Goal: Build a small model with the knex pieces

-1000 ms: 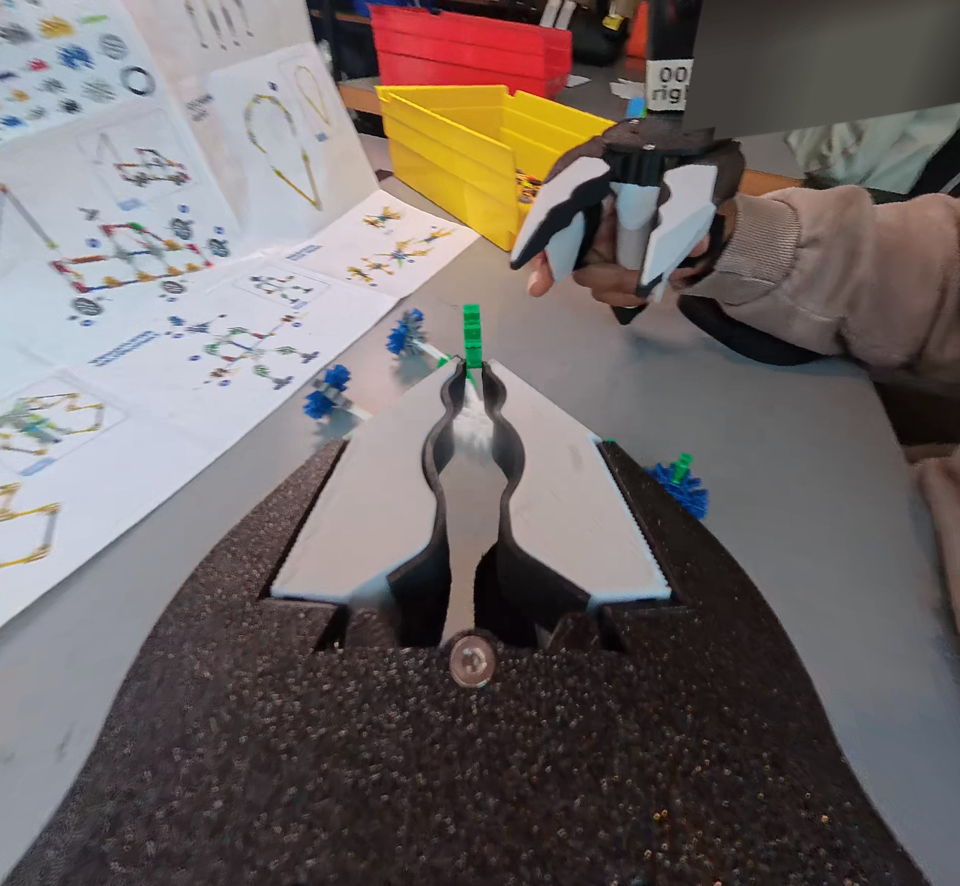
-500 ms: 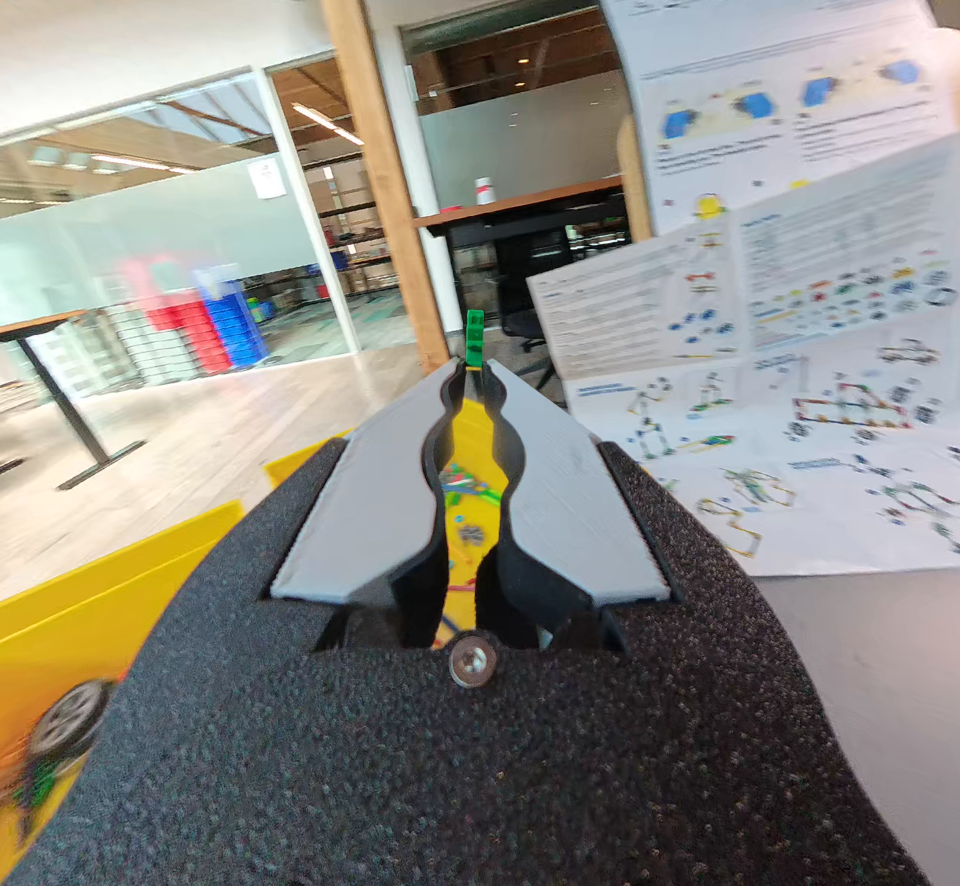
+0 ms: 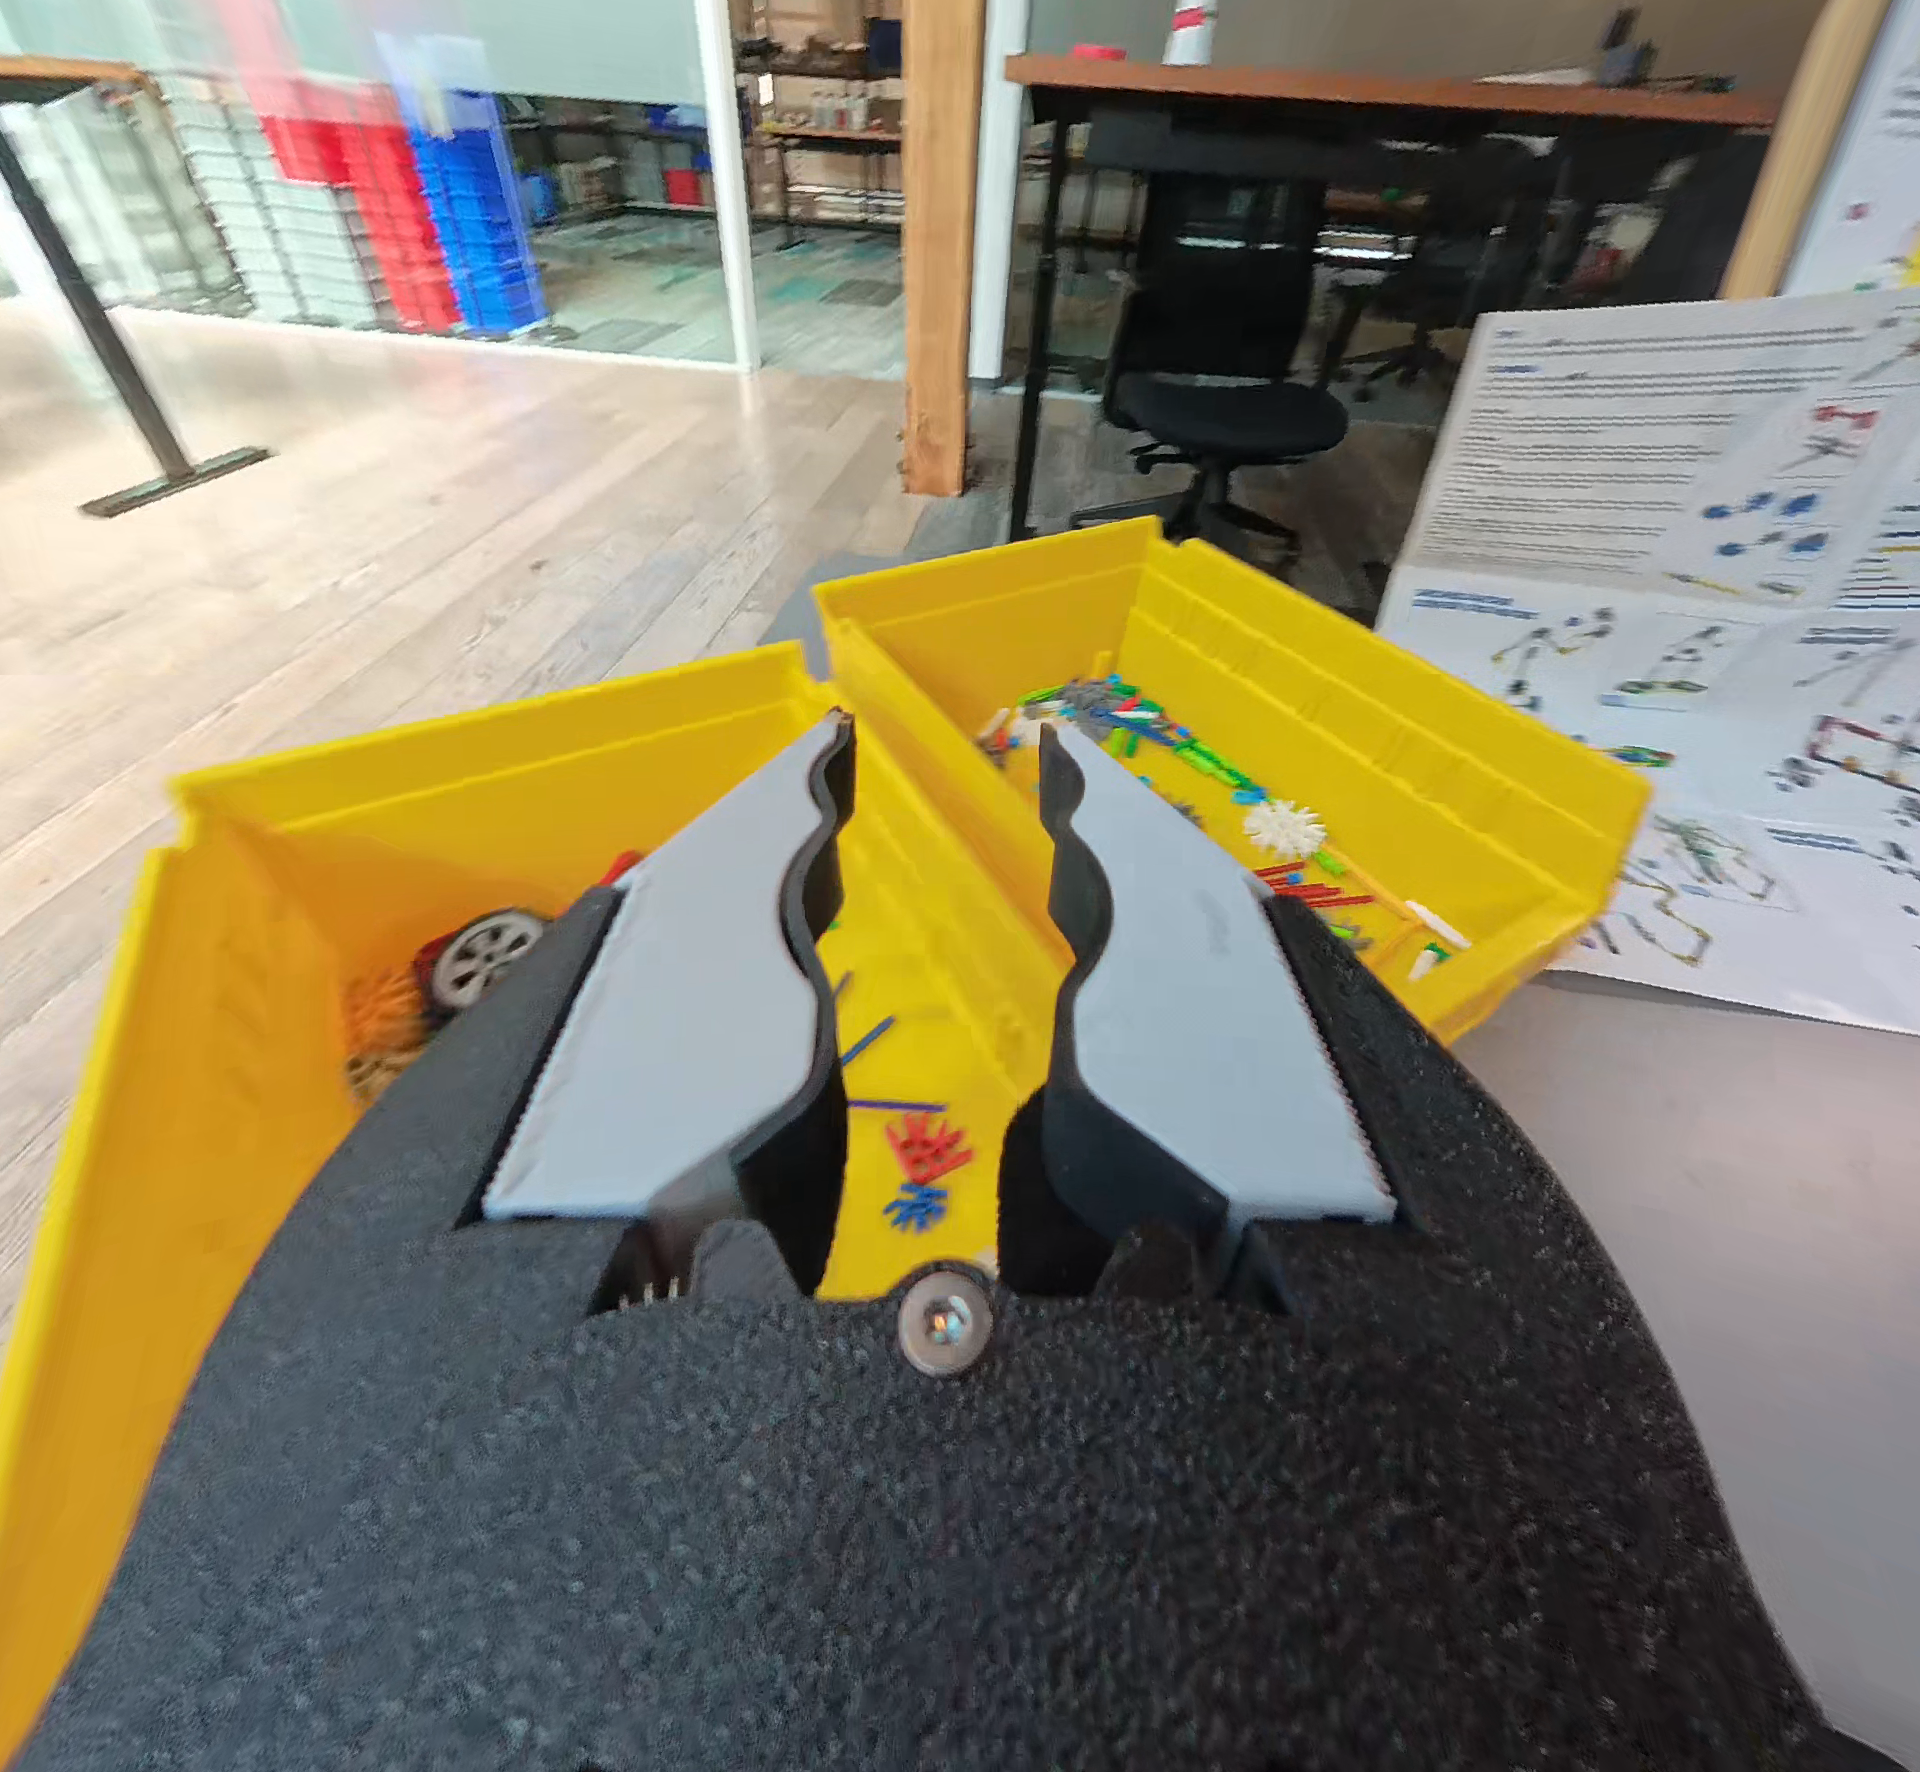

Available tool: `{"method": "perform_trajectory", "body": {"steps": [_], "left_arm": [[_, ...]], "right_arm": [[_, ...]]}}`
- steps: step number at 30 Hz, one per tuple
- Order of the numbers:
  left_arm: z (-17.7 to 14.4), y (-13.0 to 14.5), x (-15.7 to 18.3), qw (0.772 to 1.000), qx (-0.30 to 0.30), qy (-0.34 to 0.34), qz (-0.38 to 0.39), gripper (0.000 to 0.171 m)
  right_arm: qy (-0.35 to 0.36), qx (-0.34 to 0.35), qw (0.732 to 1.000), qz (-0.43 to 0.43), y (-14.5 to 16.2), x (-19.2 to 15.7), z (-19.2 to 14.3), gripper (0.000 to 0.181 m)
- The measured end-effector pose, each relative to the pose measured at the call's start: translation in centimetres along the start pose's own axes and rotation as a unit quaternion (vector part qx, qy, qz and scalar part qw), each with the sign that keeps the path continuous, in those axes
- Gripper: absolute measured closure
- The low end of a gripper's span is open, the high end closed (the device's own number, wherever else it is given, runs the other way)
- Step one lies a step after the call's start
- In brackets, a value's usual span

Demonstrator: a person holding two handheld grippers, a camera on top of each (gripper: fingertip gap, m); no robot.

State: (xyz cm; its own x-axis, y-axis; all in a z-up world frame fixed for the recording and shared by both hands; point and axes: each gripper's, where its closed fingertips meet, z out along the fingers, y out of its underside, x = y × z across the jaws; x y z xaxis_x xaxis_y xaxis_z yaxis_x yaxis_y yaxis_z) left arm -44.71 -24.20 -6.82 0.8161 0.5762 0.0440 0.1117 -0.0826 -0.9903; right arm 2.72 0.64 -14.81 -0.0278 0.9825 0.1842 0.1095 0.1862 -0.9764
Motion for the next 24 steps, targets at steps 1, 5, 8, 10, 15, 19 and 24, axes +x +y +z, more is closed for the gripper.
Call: {"method": "perform_trajectory", "body": {"steps": [1, 5, 8, 10, 15, 19, 24], "left_arm": [[0.3, -0.4, 2.8, 0.999, 0.009, 0.042, 0.01, 0.137], [0.2, 1.5, 19.2, 0.946, -0.028, 0.313, 0.082, 0.137], [-3.3, 5.8, 31.6, 0.839, -0.051, 0.524, 0.14, 0.139], [-6.5, 8.9, 37.8, 0.754, -0.062, 0.637, 0.146, 0.145], [-10.0, 16.9, 42.1, 0.648, -0.205, 0.704, 0.206, 0.143], [-10.4, 19.5, 41.7, 0.647, -0.285, 0.679, 0.197, 0.143], [-11.5, 20.9, 42.3, 0.633, -0.321, 0.676, 0.195, 0.156]], "right_arm": [[0.0, 0.003, 1.0, 0.006, -0.1, 0.0, 0.1, 0.154], [-0.031, 0.004, 0.999, 0.028, -0.3, -0.8, 0.5, 0.154], [-0.056, -0.004, 0.998, 0.02, -0.2, -2.2, 0.6, 0.154], [-0.085, -0.018, 0.996, 0.016, 0.0, -3.5, 0.8, 0.154], [-0.148, -0.071, 0.986, 0.006, 1.3, -6.8, 1.4, 0.154], [-0.183, -0.13, 0.974, -0.002, 2.8, -9.0, 2.3, 0.153], [-0.209, -0.195, 0.958, -0.017, 4.8, -10.9, 3.2, 0.153]]}}
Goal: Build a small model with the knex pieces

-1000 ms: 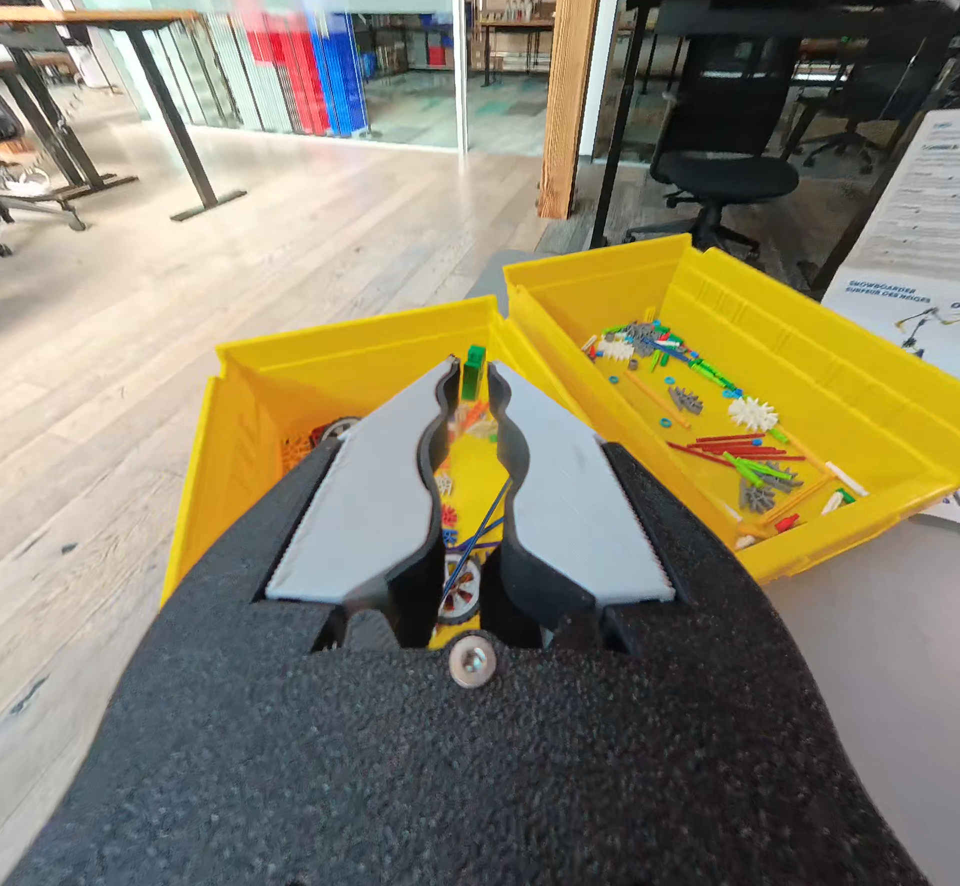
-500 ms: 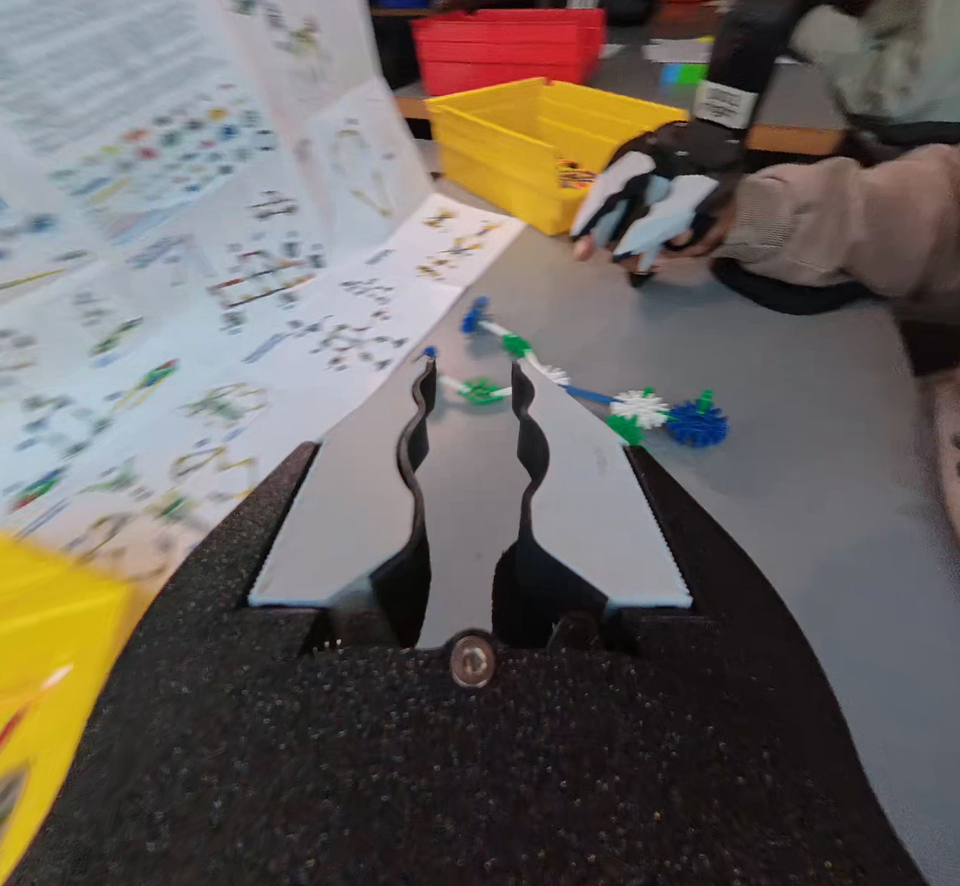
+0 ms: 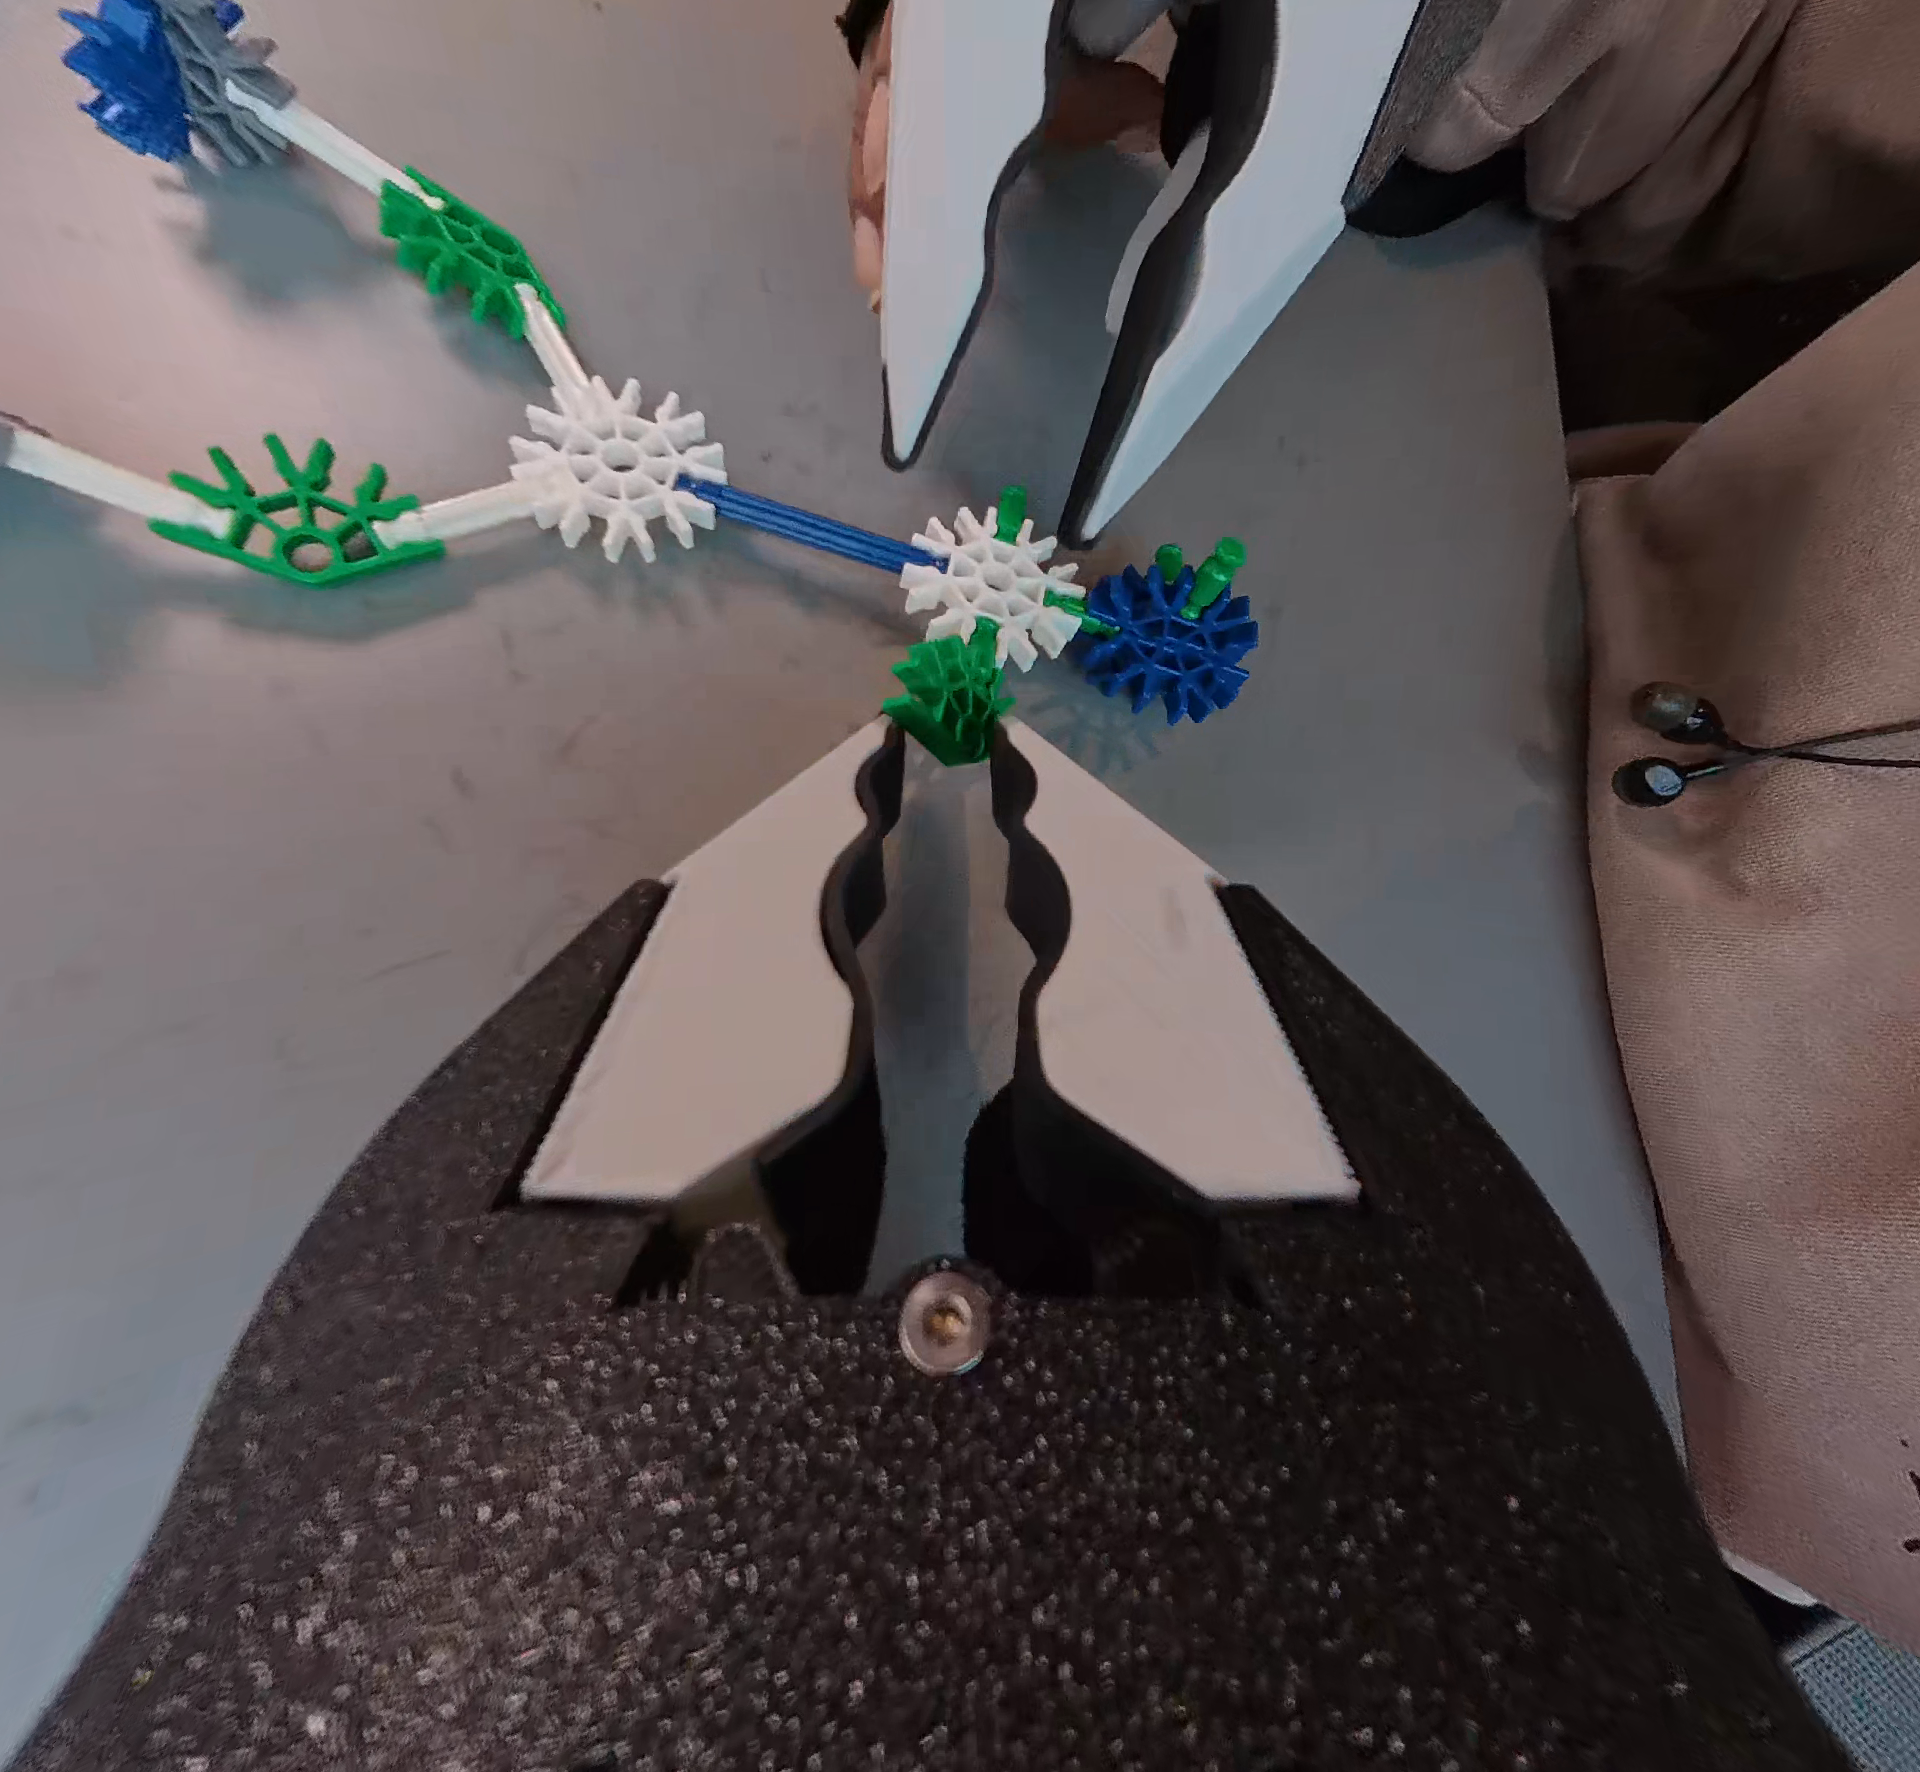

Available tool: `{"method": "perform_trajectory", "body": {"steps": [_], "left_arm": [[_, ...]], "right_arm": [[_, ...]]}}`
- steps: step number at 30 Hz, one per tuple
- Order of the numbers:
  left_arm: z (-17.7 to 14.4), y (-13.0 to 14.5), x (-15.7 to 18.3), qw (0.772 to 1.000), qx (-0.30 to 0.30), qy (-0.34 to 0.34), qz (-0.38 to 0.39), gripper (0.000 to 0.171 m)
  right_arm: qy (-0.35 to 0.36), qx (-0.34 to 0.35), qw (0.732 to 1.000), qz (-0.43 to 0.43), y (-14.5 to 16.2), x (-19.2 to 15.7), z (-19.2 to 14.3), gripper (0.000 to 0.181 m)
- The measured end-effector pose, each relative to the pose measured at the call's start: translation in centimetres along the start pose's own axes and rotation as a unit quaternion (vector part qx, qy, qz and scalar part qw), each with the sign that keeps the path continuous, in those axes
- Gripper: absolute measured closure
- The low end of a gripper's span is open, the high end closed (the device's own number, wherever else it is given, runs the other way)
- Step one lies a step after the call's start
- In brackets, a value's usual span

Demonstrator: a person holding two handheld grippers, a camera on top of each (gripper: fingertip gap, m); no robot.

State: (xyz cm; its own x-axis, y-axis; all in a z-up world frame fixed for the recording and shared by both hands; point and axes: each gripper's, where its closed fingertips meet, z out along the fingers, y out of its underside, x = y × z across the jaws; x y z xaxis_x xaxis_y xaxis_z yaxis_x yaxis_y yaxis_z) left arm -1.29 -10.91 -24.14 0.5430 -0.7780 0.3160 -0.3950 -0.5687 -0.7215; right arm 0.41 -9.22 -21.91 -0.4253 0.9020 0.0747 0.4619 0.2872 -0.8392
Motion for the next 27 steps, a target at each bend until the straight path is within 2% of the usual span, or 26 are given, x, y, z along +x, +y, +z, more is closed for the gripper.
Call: {"method": "perform_trajectory", "body": {"steps": [3, 6, 11, 18, 23, 27], "left_arm": [[0.6, -0.5, 0.8, 1.0, 0.005, 0.008, 0.026, 0.165], [0.7, -0.8, 0.9, 0.995, 0.001, -0.027, 0.092, 0.166], [0.9, -1.6, 1.1, 0.985, 0.007, -0.074, 0.159, 0.166], [1.8, -1.4, 1.0, 0.987, 0.013, -0.074, 0.139, 0.165], [2.2, -1.0, 1.5, 0.979, -0.01, -0.08, 0.187, 0.166], [2.5, -0.5, 2.7, 0.972, -0.023, -0.042, 0.229, 0.166]], "right_arm": [[-0.009, -0.032, 0.999, -0.005, 0.9, -0.6, 0.6, 0.153], [-0.024, -0.041, 0.999, 0.016, 1.2, -1.1, 0.6, 0.158], [-0.051, -0.057, 0.995, 0.069, 1.7, -1.5, 0.6, 0.159], [-0.057, -0.065, 0.991, 0.1, 1.9, -1.4, 0.7, 0.16], [-0.071, -0.077, 0.991, 0.084, 2.2, -2.2, 0.7, 0.161], [-0.114, -0.089, 0.988, 0.053, 2.3, -3.5, 0.6, 0.161]]}}
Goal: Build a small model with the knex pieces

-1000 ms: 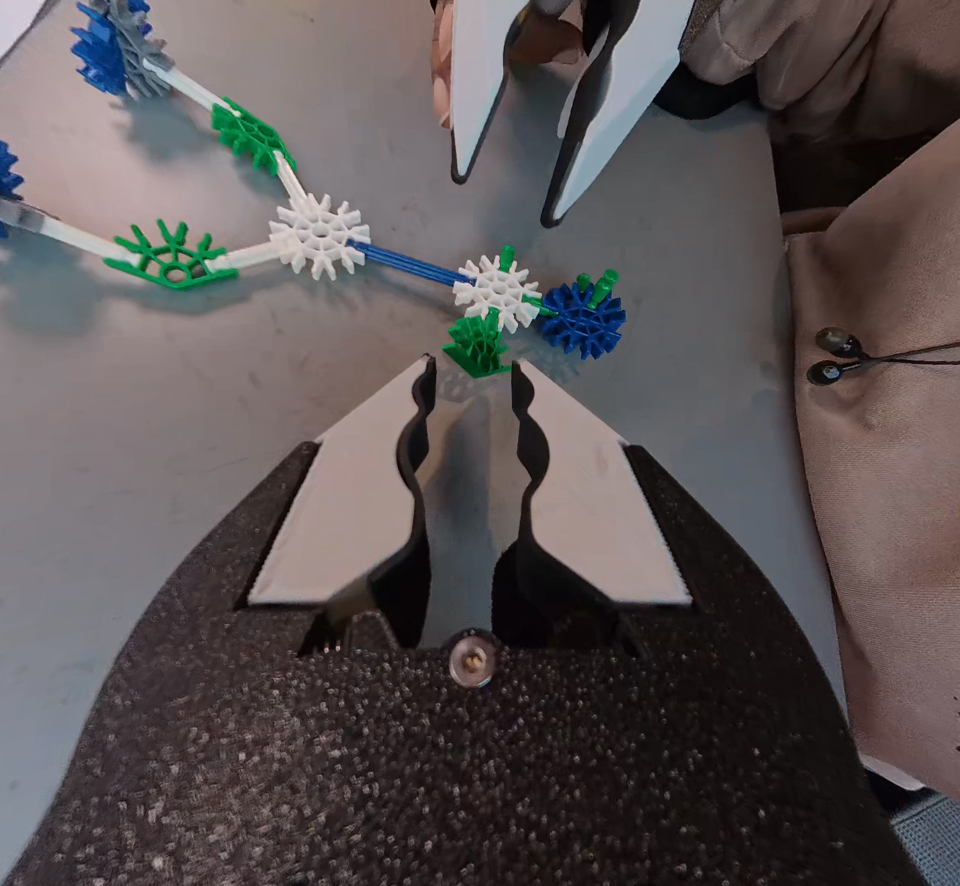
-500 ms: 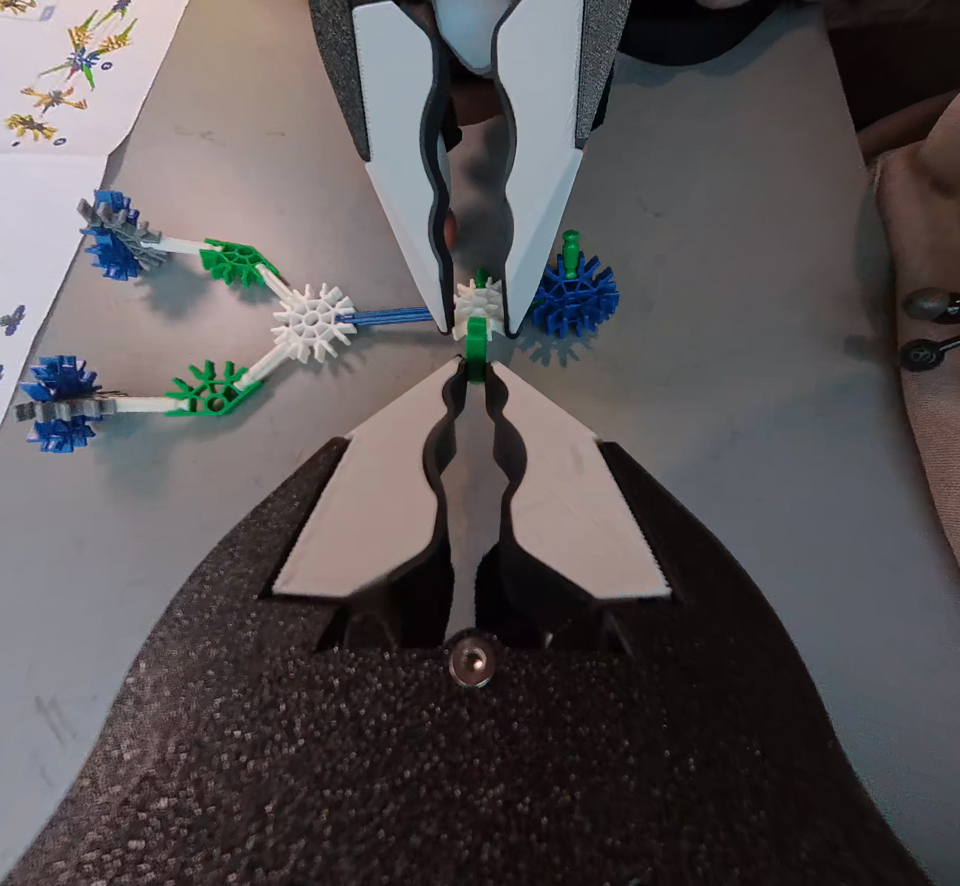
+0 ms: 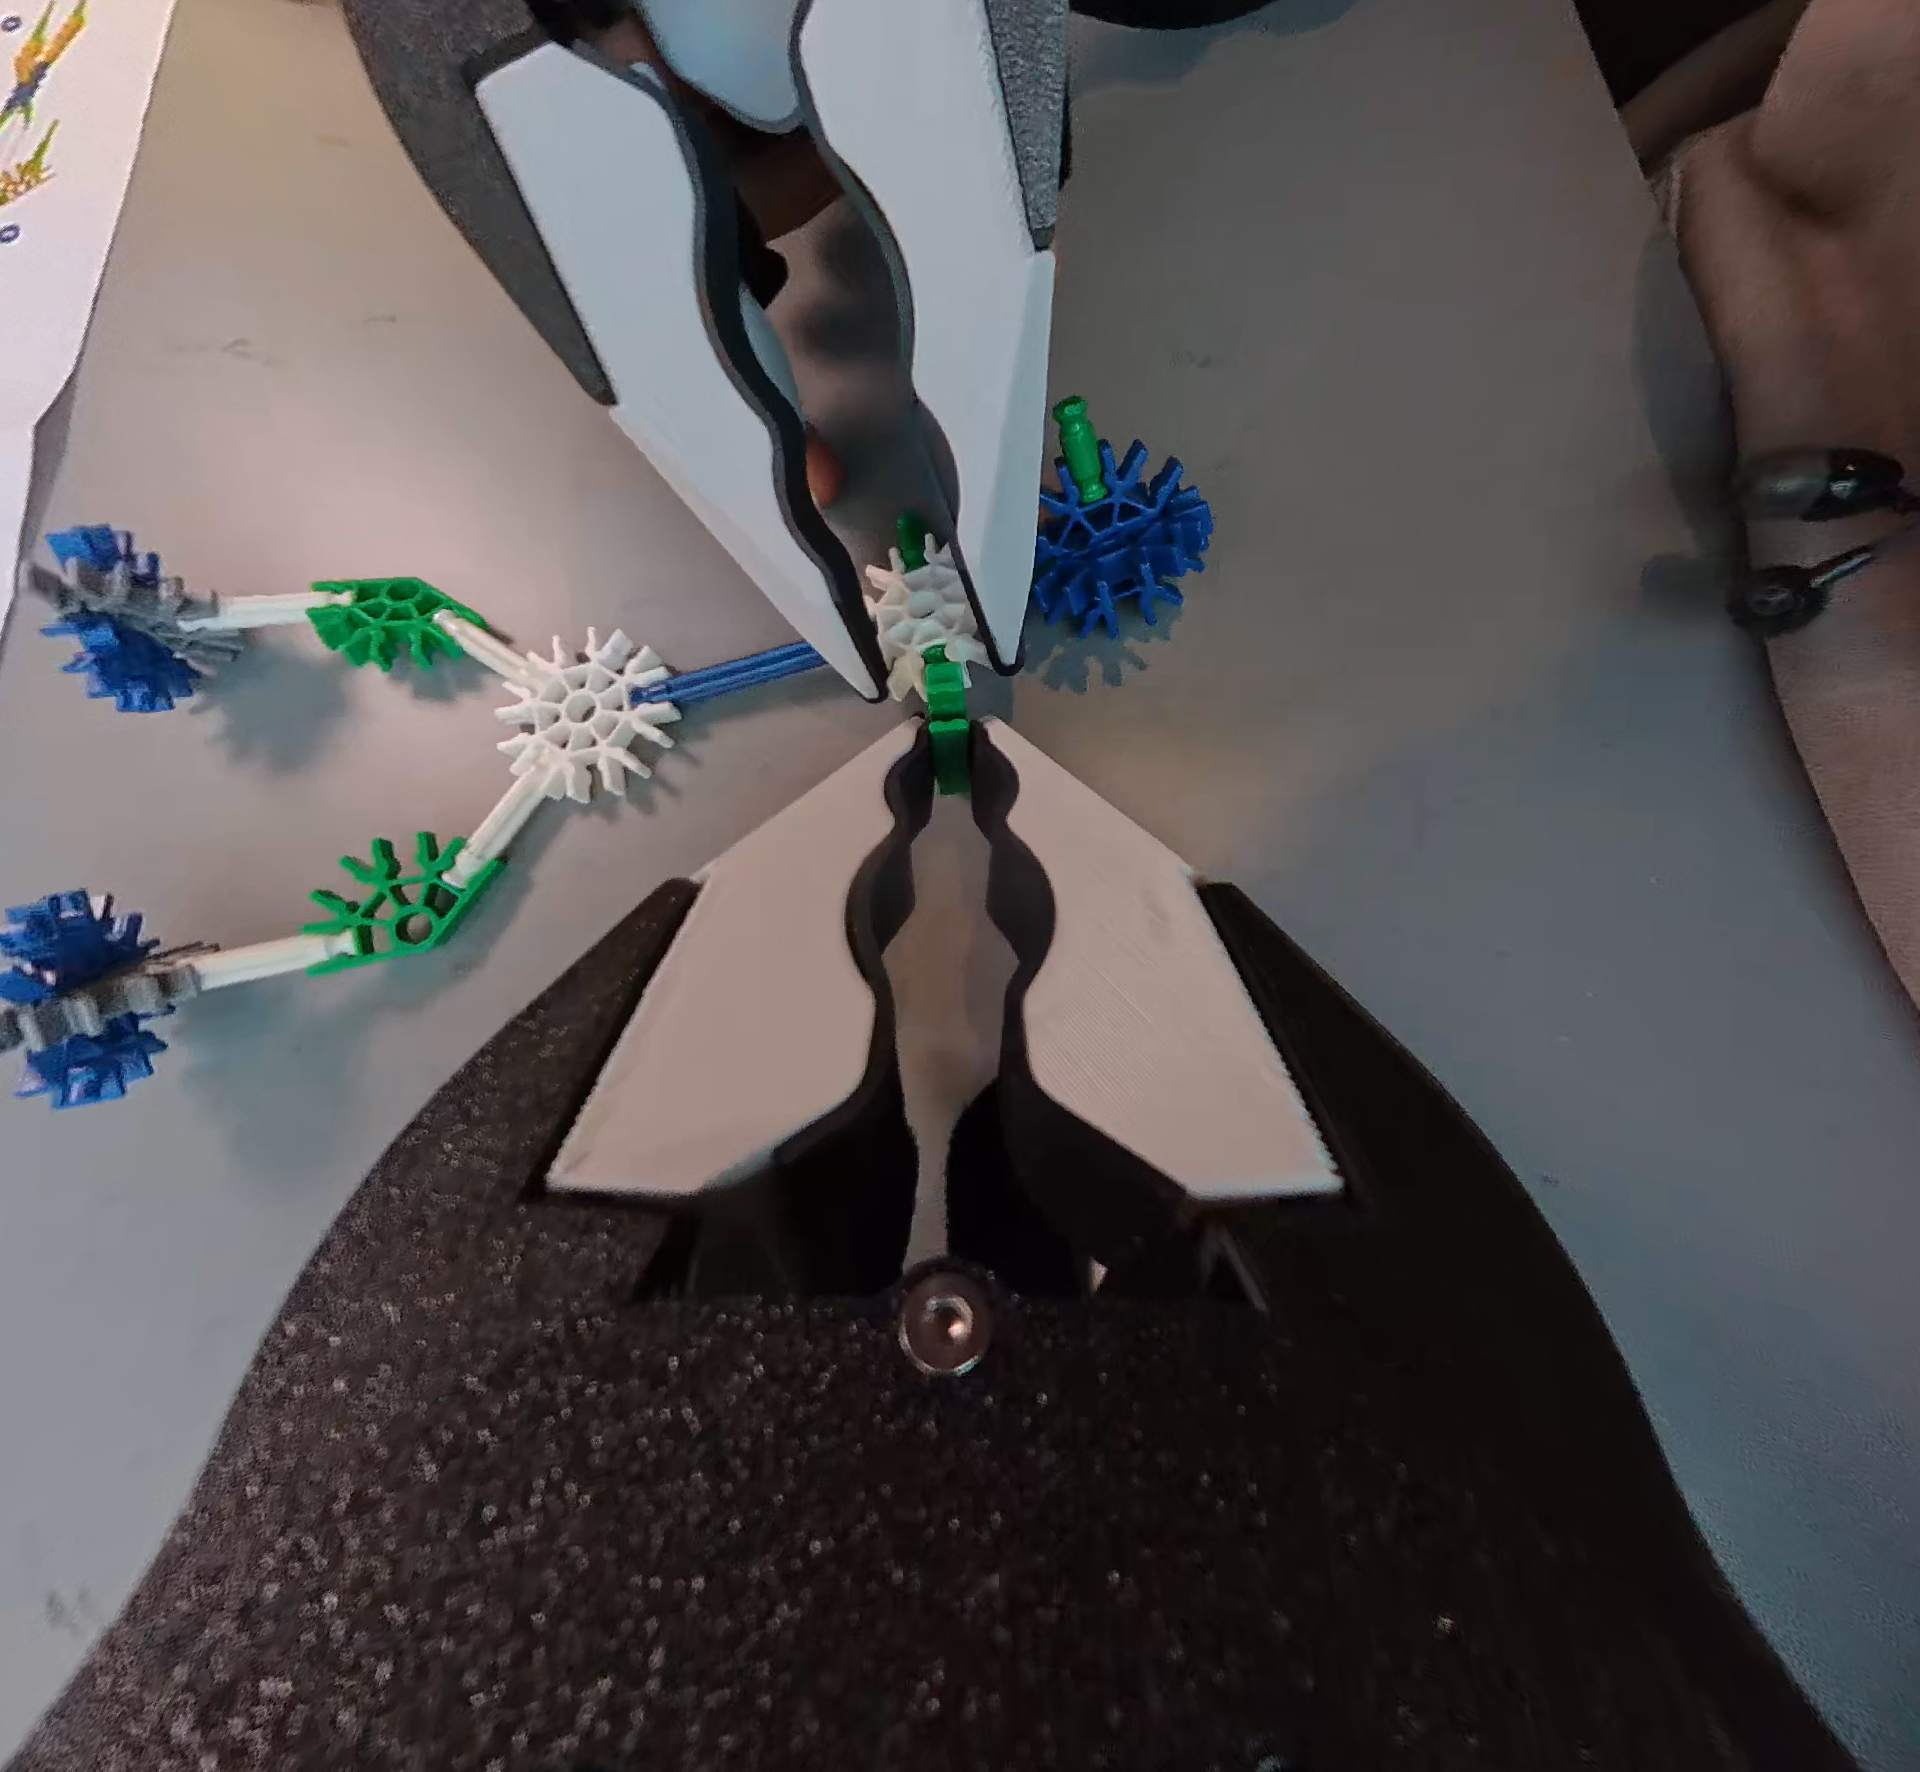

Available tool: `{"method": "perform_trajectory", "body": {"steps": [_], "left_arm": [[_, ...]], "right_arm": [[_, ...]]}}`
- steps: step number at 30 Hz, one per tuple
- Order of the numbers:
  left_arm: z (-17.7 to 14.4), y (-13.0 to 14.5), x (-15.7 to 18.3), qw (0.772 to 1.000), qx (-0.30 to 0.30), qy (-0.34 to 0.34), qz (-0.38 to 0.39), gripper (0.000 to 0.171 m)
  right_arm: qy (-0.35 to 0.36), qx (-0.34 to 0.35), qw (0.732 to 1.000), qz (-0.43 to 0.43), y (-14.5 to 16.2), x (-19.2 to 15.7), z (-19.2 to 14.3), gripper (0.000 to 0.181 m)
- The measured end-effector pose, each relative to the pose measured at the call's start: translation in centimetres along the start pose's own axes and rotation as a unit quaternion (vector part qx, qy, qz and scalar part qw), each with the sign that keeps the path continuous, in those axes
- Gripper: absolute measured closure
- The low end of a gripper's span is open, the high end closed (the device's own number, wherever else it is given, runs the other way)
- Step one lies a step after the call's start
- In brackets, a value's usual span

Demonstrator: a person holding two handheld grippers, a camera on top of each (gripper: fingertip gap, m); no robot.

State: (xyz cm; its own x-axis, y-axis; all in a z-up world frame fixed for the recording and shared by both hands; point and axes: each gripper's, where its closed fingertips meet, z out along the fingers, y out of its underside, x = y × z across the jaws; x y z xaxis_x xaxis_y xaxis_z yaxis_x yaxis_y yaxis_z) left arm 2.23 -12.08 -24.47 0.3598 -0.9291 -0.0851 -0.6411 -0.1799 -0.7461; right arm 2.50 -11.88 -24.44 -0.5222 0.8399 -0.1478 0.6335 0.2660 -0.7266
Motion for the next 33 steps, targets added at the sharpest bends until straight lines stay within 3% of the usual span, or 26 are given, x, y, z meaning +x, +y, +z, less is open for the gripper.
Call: {"method": "perform_trajectory", "body": {"steps": [7, 10, 15, 19, 28, 32, 33], "left_arm": [[0.5, -0.8, 2.9, 0.989, 0.012, 0.137, 0.058, 0.167], [0.7, -1.0, 3.0, 0.985, 0.006, 0.167, 0.05, 0.166], [0.8, -1.4, -0.5, 0.995, 0.035, 0.091, -0.026, 0.166], [0.8, -1.3, -1.9, 0.999, 0.022, 0.026, -0.032, 0.166], [0.4, -2.3, -1.7, 0.999, 0.029, -0.002, -0.02, 0.166], [0.1, -2.1, -1.3, 1.0, 0.027, 0.003, 0.009, 0.166], [0.0, -2.2, -0.8, 0.999, 0.034, 0.015, 0.015, 0.166]], "right_arm": [[-0.095, -0.042, 0.994, -0.029, 0.5, -3.6, 0.6, 0.166], [-0.092, -0.044, 0.995, -0.018, 0.8, -3.7, 0.4, 0.166], [-0.009, -0.006, 0.999, 0.034, 0.5, -0.2, -0.9, 0.163], [0.04, -0.008, 0.997, 0.059, 0.4, 1.3, -1.0, 0.162], [0.046, 0.015, 0.998, 0.045, -0.3, 1.0, -2.1, 0.164], [0.024, 0.037, 0.999, -0.01, -0.4, 0.1, -4.4, 0.125], [0.021, 0.042, 0.998, -0.036, -0.3, -0.2, -4.8, 0.122]]}}
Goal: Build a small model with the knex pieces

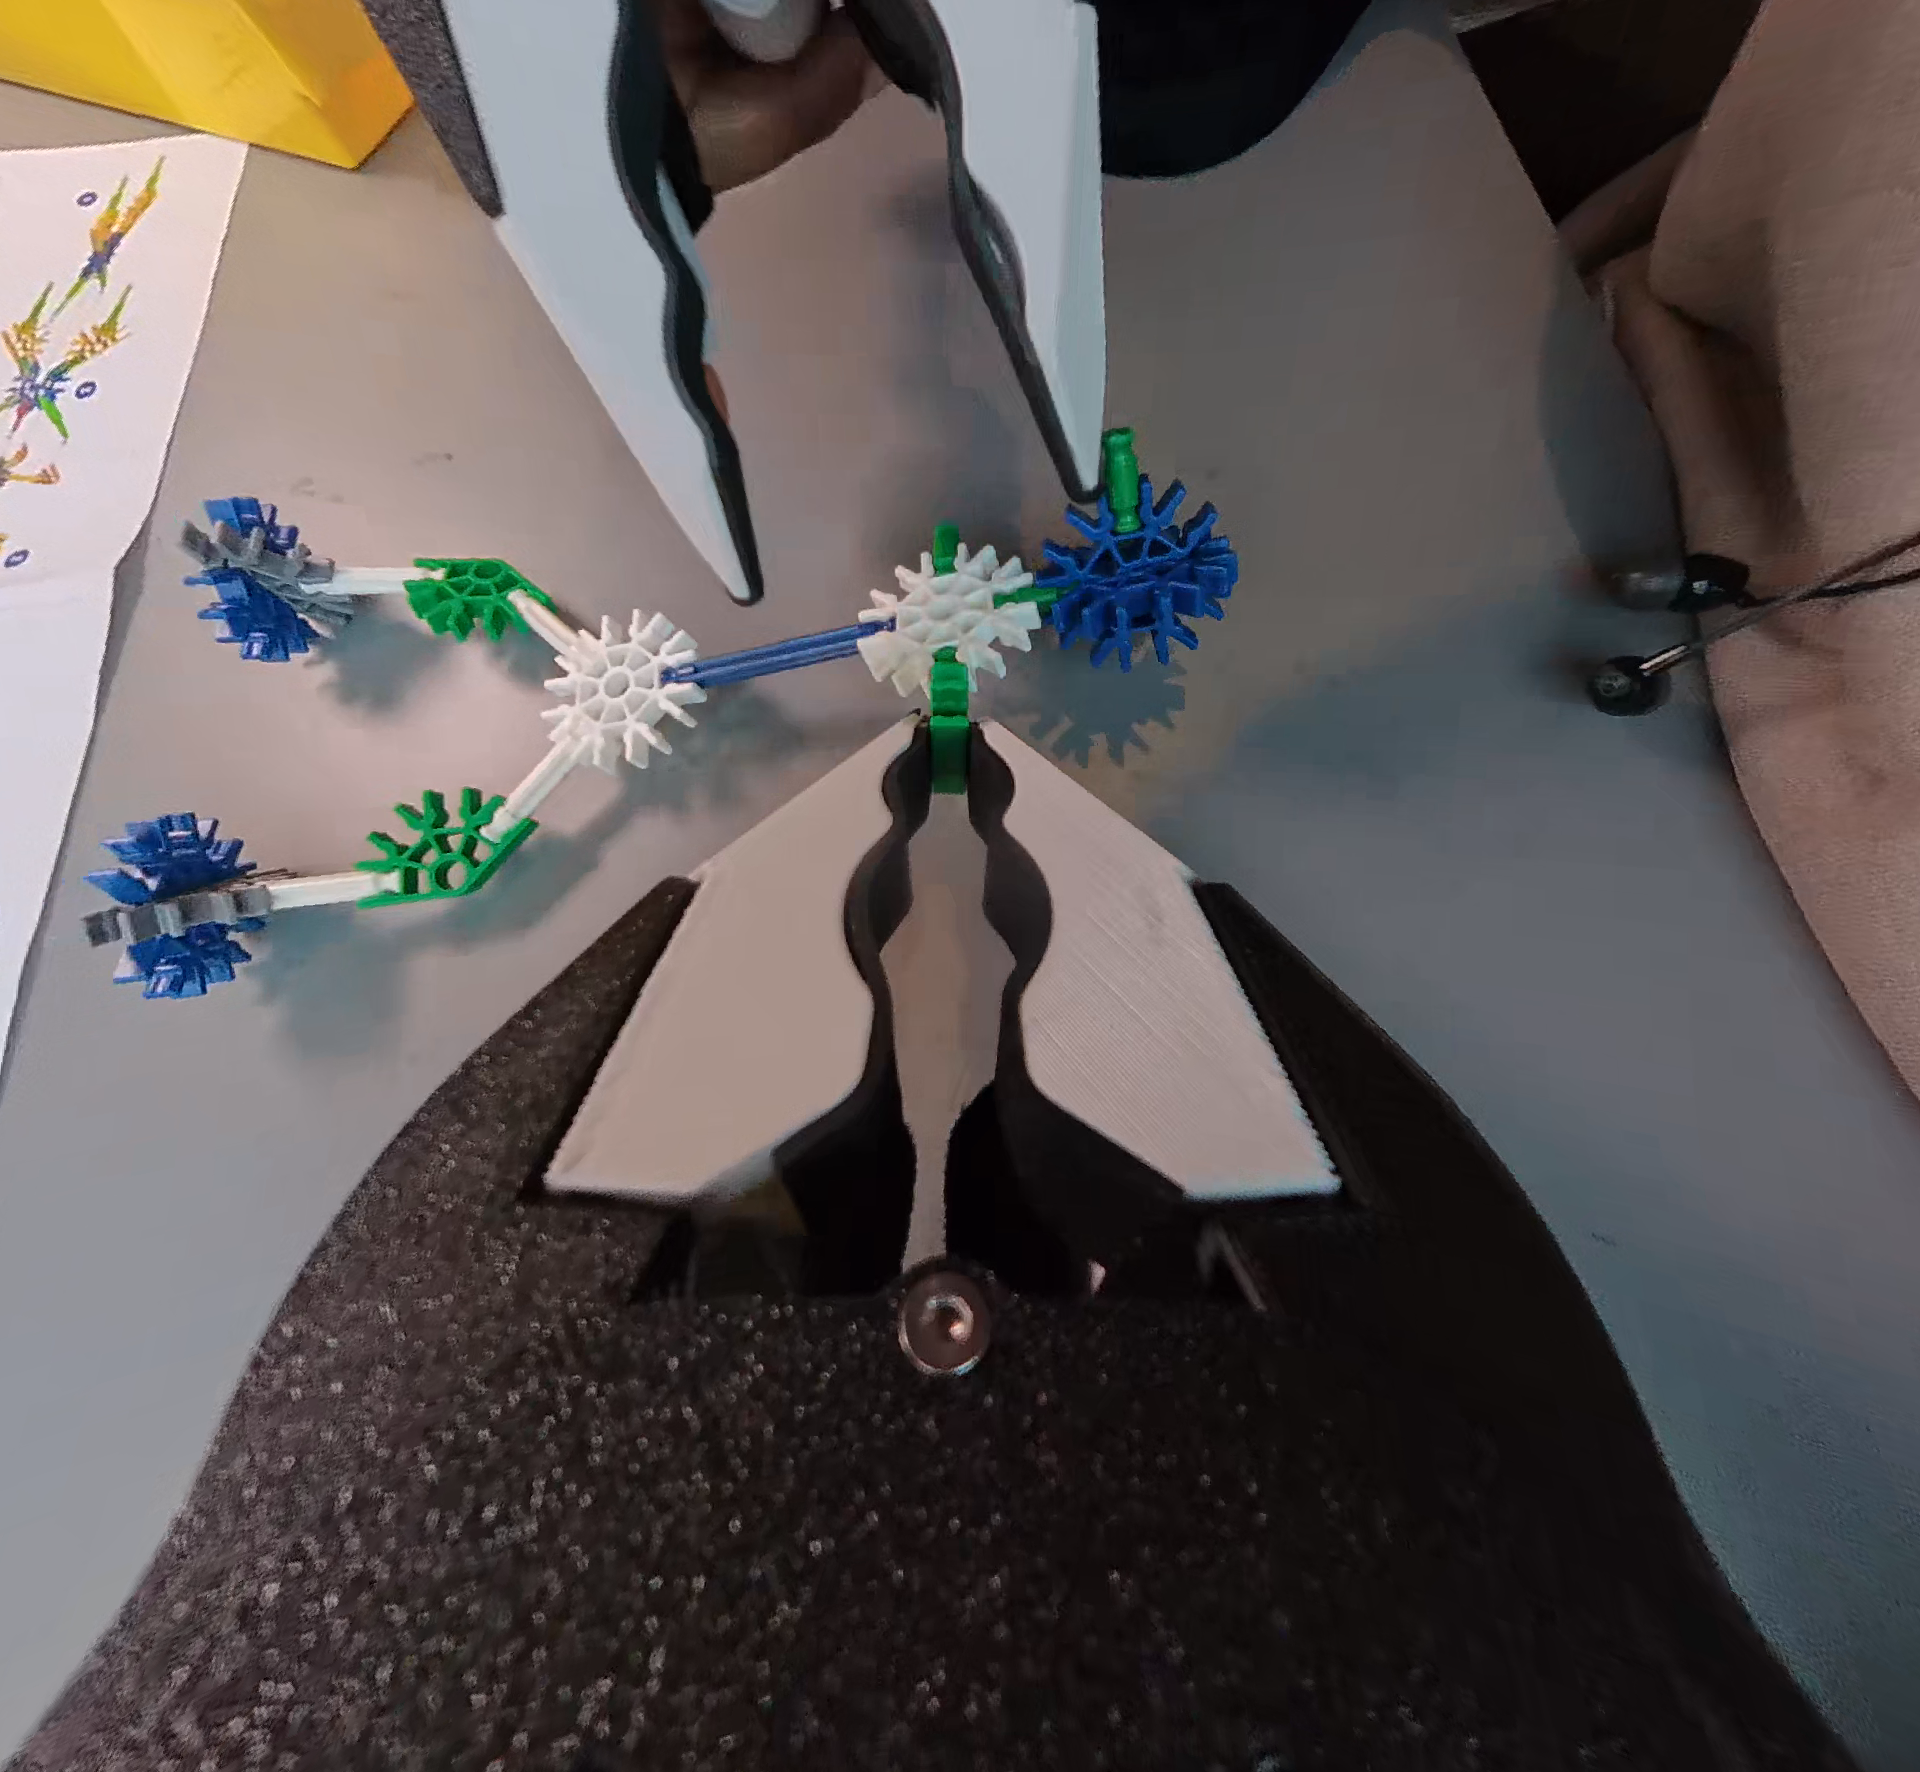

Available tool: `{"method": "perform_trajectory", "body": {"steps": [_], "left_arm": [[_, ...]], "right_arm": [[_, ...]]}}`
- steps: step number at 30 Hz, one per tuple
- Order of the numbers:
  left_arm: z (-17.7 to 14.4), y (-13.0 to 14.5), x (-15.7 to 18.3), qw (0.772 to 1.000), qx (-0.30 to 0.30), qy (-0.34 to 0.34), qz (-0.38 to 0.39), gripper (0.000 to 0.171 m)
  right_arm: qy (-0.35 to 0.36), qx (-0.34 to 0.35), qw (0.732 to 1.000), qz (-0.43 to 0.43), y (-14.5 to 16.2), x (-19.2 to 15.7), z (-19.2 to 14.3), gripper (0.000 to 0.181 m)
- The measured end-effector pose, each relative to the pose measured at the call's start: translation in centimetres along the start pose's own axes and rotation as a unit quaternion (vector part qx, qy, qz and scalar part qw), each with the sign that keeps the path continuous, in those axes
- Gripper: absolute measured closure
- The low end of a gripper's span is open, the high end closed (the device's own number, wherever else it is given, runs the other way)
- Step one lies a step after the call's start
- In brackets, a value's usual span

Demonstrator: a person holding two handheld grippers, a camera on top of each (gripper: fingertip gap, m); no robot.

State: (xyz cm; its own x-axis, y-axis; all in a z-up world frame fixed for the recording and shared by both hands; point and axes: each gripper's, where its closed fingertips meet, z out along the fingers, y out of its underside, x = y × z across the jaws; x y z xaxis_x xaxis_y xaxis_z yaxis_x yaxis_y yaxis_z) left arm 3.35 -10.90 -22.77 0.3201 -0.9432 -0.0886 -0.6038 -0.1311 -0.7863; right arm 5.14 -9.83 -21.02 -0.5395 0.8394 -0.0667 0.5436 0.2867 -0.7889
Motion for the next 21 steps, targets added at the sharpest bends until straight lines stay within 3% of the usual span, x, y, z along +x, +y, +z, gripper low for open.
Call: {"method": "perform_trajectory", "body": {"steps": [4, 8, 13, 21], "left_arm": [[-0.4, -0.8, 1.2, 0.999, 0.025, 0.037, 0.03, 0.166], [-0.7, -1.3, 1.9, 0.995, 0.061, 0.078, 0.03, 0.166], [-0.4, -0.8, 1.4, 0.995, 0.054, 0.082, 0.008, 0.166], [0.4, 0.7, -1.5, 0.995, 0.026, 0.016, -0.092, 0.164]], "right_arm": [[-0.031, -0.047, 0.996, -0.074, 2.2, -1.1, 0.6, 0.118], [-0.042, -0.059, 0.989, -0.126, 1.5, -1.6, 1.7, 0.121], [-0.025, -0.078, 0.979, -0.186, 1.6, -1.9, 3.4, 0.141], [0.04, -0.126, 0.987, -0.092, 2.6, 0.6, 3.5, 0.142]]}}
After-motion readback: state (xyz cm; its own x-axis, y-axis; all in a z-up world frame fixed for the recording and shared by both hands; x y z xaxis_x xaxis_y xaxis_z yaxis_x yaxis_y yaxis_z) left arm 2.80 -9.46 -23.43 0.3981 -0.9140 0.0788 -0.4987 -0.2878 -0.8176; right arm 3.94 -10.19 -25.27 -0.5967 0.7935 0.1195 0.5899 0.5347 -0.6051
